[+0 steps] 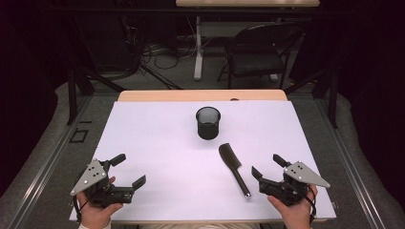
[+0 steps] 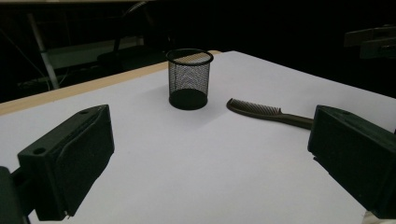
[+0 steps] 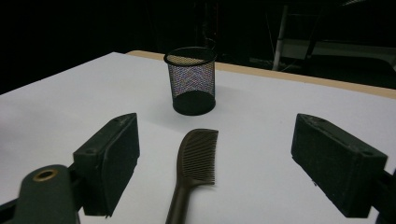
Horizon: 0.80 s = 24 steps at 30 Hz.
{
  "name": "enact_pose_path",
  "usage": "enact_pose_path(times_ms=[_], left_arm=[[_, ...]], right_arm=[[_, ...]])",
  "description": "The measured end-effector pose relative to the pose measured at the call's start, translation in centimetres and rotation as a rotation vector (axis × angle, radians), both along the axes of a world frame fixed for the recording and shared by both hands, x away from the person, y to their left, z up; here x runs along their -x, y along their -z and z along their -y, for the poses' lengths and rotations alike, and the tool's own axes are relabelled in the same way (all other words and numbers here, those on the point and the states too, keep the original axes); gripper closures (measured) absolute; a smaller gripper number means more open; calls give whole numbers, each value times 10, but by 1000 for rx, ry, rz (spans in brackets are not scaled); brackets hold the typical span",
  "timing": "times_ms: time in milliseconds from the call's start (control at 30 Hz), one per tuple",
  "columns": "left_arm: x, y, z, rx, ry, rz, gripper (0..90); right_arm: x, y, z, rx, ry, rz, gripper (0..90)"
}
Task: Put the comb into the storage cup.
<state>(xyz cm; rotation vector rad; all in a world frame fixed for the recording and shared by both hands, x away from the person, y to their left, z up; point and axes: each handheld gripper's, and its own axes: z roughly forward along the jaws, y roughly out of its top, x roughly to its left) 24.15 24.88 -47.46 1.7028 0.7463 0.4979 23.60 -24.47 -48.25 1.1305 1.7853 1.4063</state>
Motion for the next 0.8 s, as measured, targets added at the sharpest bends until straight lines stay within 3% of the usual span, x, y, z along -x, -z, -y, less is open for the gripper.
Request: enact_pose_path(times_ms=[467,800], left_arm=[[-2,3,4,-6,15,-41,5],[0,5,5,0,21,-57,5]], right_arm=[[-2,1,-3,24,7,-45,146],[-3,2,-8,58,-14,-108,146]])
